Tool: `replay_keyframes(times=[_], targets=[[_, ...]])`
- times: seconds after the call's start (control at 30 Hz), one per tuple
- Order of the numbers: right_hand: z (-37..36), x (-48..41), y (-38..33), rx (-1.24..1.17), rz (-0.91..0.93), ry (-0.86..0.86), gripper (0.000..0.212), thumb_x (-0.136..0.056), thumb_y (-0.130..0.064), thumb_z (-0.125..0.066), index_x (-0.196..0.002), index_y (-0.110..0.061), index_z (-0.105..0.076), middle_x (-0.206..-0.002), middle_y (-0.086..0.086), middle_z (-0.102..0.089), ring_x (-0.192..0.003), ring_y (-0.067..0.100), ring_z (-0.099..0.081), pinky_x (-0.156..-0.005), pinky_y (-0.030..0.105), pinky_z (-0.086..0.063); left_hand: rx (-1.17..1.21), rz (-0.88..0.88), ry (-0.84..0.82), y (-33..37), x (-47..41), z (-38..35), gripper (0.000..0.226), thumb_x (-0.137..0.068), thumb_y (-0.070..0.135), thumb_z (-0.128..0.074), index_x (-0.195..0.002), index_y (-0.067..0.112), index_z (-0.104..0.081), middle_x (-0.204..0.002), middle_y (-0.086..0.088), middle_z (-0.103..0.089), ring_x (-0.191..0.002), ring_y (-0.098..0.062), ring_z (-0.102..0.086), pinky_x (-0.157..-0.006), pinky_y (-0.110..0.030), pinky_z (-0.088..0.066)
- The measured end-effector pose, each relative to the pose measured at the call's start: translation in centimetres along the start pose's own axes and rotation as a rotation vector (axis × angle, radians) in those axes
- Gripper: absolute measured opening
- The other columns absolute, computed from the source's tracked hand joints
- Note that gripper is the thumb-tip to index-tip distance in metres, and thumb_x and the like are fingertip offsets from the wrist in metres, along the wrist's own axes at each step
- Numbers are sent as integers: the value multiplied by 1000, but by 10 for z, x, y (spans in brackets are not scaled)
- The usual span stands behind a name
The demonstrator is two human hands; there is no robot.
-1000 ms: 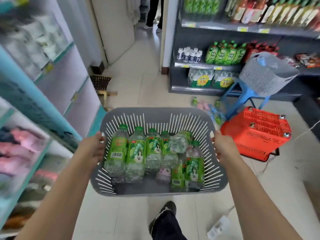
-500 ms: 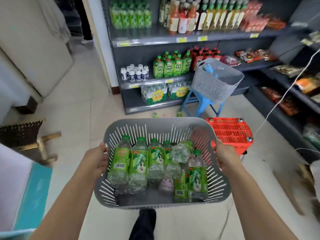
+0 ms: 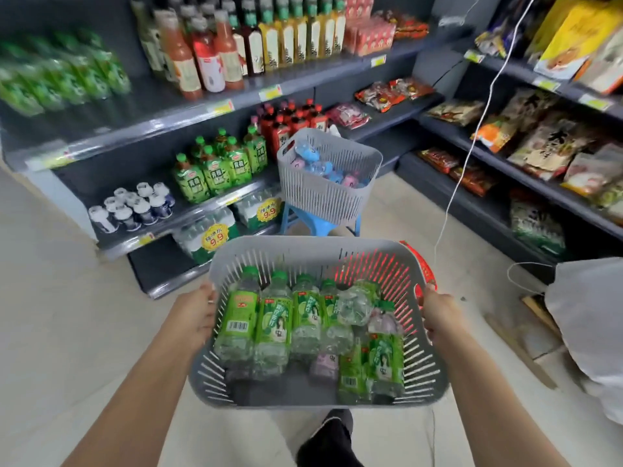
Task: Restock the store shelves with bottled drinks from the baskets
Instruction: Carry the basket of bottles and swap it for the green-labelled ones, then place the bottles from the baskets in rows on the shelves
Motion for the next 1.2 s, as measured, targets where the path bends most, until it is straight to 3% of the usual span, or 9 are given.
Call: replay_keyframes(times=[0.2, 0.27, 0.33, 0.47, 0.57, 0.73, 0.9, 1.03, 1.2], targets=[[20, -117, -12, 99, -92, 54, 39, -102, -34, -33, -99, -5, -58, -94, 21, -53, -83, 27, -51, -59, 28, -35, -92, 18, -102, 45, -76, -122, 45, -99, 52, -33, -72, 18, -45, -32, 9, -27, -24, -4, -20, -29, -8, -14], [27, -147, -10, 93, -113, 68, 36, -103, -29, -32, -100, -5, -58, -95, 22, -53, -86, 27, -52, -63, 30, -36, -141, 41, -130, 56, -97, -161, 46, -97, 56, -31, -76, 19, -48, -41, 9, -30, -30, -7, -23, -31, -13, -31], [33, -168, -9, 59, -158, 106, 35, -103, -30, -31, -100, -7, -58, -95, 20, -52, -86, 26, -50, -60, 30, -34, -216, 45, -153, 66, -118, -197, 45, -97, 57, -31, -76, 21, -49, -47, 7, -30, -36, -9, -23, -46, -21, -47], [43, -209, 5, 17, -287, 201, 45, -103, -39, -27, -97, -6, -57, -86, 17, -52, -75, 25, -50, -66, 29, -36, -343, 8, -212, 85, -165, -270, 45, -97, 56, -34, -69, 23, -44, -41, 9, -28, -29, -6, -20, -30, -14, -16], [44, -226, 15, -34, -385, 280, 45, -104, -35, -24, -96, -3, -55, -85, 19, -55, -63, 24, -48, -54, 29, -34, -426, -1, -276, 95, -194, -327, 43, -99, 52, -35, -68, 22, -42, -35, 10, -28, -28, -4, -19, -30, -14, -13], [29, -254, 39, -163, -525, 403, 64, -98, -45, -21, -114, 4, -59, -109, 28, -62, -91, 31, -56, -77, 40, -43, -606, -23, -348, 104, -244, -412, 42, -98, 51, -39, -68, 22, -43, -31, 10, -26, -25, -3, -18, -32, -11, -10], [12, -276, 64, -263, -626, 503, 61, -87, -55, -22, -97, -9, -60, -93, 19, -61, -83, 26, -53, -75, 41, -42, -785, -79, -426, 100, -279, -480, 45, -98, 54, -34, -69, 22, -46, -49, 5, -30, -41, -11, -22, -42, -21, -14], [0, -288, 77, -307, -665, 569, 52, -99, -39, -27, -89, 1, -60, -86, 23, -62, -78, 30, -56, -70, 41, -43, -934, -134, -446, 90, -305, -519, 44, -99, 54, -32, -87, 17, -54, -58, 3, -33, -46, -12, -23, -45, -25, -16], [-19, -296, 100, -408, -728, 631, 44, -99, -35, -30, -75, -7, -54, -74, 14, -56, -64, 24, -49, -60, 31, -36, -1024, -202, -482, 70, -342, -555, 58, -98, 53, -35, -119, 4, -57, -64, -5, -42, -45, -14, -26, -46, -23, -17]])
Point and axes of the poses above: each hand's wrist, its own x-axis away from the middle knuckle, its own z-axis out of the back of the hand, y = z × x, the point moved 4 cm from there along -x, towards the middle knuckle
